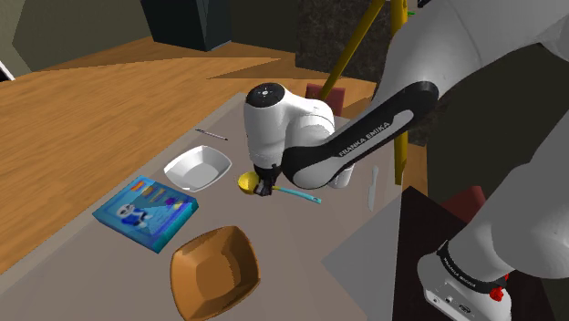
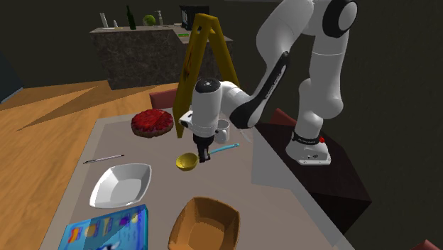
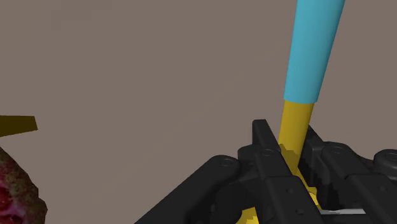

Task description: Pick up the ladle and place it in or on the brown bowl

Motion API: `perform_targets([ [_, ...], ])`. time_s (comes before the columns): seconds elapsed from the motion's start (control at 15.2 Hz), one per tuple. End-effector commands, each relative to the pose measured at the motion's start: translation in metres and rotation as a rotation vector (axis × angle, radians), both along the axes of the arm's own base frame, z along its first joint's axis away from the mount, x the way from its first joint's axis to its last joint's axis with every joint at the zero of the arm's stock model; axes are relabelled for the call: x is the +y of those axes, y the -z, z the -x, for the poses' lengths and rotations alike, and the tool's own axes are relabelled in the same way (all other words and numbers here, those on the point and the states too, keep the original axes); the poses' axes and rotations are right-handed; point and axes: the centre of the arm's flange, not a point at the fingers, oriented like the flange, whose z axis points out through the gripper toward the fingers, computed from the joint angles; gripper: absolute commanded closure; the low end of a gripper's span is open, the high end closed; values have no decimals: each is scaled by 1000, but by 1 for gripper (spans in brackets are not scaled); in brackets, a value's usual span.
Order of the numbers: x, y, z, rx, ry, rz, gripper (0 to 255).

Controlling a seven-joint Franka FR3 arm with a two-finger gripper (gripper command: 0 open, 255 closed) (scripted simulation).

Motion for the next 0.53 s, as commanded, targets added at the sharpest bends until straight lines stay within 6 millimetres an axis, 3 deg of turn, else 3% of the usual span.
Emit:
perform_targets([
  [0.0, 24, -3, 6, 0, 2, 0, 255],
  [0.46, 114, -6, 27, 0, 2, 0, 255],
])
